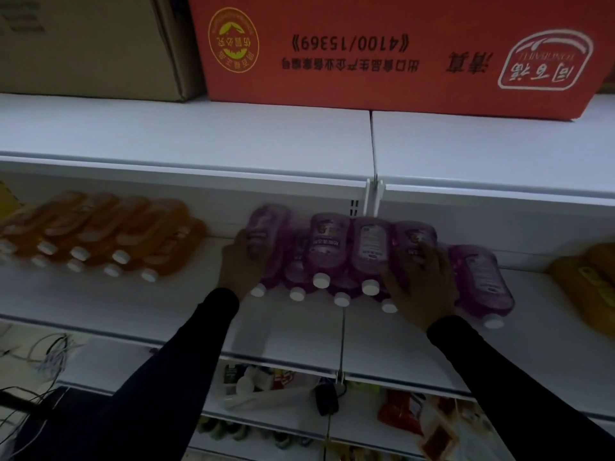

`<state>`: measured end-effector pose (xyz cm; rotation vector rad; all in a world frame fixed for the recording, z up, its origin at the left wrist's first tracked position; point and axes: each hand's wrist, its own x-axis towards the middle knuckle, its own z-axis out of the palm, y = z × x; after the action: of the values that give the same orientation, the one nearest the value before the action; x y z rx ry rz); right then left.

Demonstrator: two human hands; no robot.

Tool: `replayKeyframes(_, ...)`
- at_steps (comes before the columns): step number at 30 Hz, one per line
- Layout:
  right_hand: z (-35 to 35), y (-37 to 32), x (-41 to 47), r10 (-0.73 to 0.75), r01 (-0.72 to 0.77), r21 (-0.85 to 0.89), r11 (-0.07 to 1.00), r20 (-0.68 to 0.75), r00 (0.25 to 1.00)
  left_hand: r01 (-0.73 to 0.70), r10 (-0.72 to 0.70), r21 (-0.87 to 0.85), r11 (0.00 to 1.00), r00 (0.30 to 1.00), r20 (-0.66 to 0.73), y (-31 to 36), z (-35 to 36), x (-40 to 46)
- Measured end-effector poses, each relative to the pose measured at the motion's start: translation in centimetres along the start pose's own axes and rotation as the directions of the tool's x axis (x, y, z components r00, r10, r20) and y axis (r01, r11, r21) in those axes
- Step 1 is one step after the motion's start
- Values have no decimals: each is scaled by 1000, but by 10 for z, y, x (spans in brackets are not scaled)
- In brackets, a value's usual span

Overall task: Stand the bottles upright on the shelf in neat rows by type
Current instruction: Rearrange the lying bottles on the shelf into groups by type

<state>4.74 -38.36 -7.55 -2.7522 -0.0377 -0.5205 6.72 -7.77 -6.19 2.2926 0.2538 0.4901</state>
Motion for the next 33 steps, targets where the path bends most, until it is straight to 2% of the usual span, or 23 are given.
replayKeyframes(5, 3, 6, 2, -33, 35, -47, 998, 35, 999, -67, 52, 112, 991, 990, 128, 24, 25, -5)
replayKeyframes(7, 4, 8, 2, -33, 34, -27, 999, 21, 999, -75, 21, 265, 961, 980, 200, 22, 28, -9)
replayKeyframes(8, 2, 7, 2, -27, 27, -15, 1000, 15, 1000, -139, 71, 326, 935, 974, 214, 21, 28, -12)
replayKeyframes(10, 1, 7, 1, -15, 16, -19, 1000, 34, 999, -296, 214, 278, 914, 933, 288, 20, 29, -17)
replayKeyframes(11, 0, 7, 1, -17, 19, -26, 999, 47, 999, -261, 183, 233, 937, 933, 311, 20, 27, -19)
replayKeyframes(13, -4, 7, 0, -30, 30, -12, 999, 50, 998, -111, 47, 221, 969, 960, 276, 20, 21, -19)
replayKeyframes(15, -9, 5, 3, -73, 73, 0, 997, 54, 996, -64, 12, 204, 977, 969, 247, 14, 14, -22)
replayKeyframes(19, -12, -25, 19, -253, 239, 164, 957, 69, 965, -87, 48, 194, 977, 978, 201, 5, -17, -43)
replayKeyframes(22, -5, -65, 20, -413, 372, 308, 876, 80, 907, -47, 11, 267, 962, 991, 135, -8, -50, -54)
replayKeyframes(26, 11, -123, 10, -562, 492, 401, 773, 72, 824, -66, 72, 326, 943, 997, -5, -28, -105, -65)
replayKeyframes(30, 40, -195, -1, -615, 510, 436, 741, 135, 777, -96, 124, 373, 923, 991, -52, -72, -165, -70)
replayKeyframes(33, 61, -238, -9, -608, 504, 423, 753, 154, 779, -105, 153, 387, 916, 984, -96, -106, -202, -69)
